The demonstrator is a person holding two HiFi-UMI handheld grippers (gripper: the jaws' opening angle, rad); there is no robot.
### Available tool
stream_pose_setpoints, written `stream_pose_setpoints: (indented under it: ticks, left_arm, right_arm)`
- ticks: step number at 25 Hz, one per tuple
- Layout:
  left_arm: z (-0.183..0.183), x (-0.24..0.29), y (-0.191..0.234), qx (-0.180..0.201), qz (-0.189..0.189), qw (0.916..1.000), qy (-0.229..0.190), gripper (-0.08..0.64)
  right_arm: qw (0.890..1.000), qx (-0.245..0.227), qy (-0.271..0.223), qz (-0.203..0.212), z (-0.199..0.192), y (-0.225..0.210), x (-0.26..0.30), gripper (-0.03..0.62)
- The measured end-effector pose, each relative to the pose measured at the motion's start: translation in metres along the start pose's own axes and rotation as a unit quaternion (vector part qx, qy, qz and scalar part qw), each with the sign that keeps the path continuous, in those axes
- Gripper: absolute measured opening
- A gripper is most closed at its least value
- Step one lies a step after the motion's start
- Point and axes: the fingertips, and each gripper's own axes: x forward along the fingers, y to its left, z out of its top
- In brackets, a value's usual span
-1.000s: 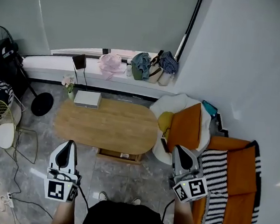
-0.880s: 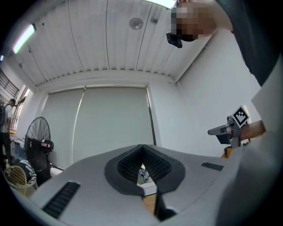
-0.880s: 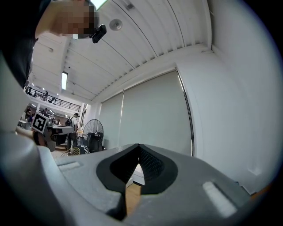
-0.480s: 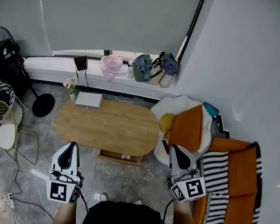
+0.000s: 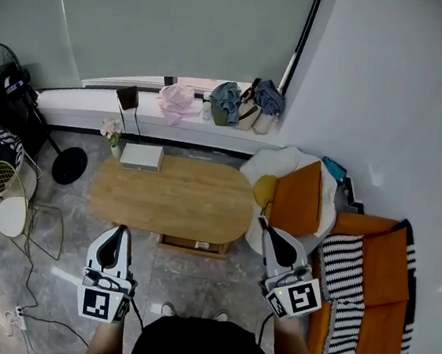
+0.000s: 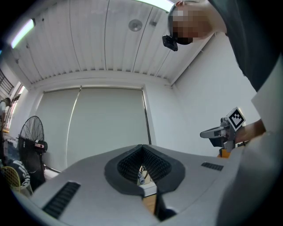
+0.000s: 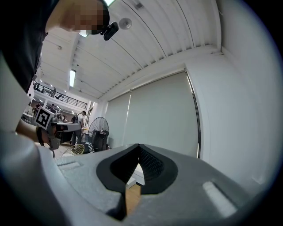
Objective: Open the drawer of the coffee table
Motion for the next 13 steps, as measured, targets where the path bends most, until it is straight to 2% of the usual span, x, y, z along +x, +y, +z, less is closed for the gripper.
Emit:
stream_pose_setpoints:
  ticks: [13]
  left_arm:
    - [0.0002,0.0070,0.0039,-0.003,-0.005,1.0000,0.000,0.006]
  right_arm:
    - [1.000,0.001,0.008,0.005,-0.0021,0.0058,0.0090,0.005]
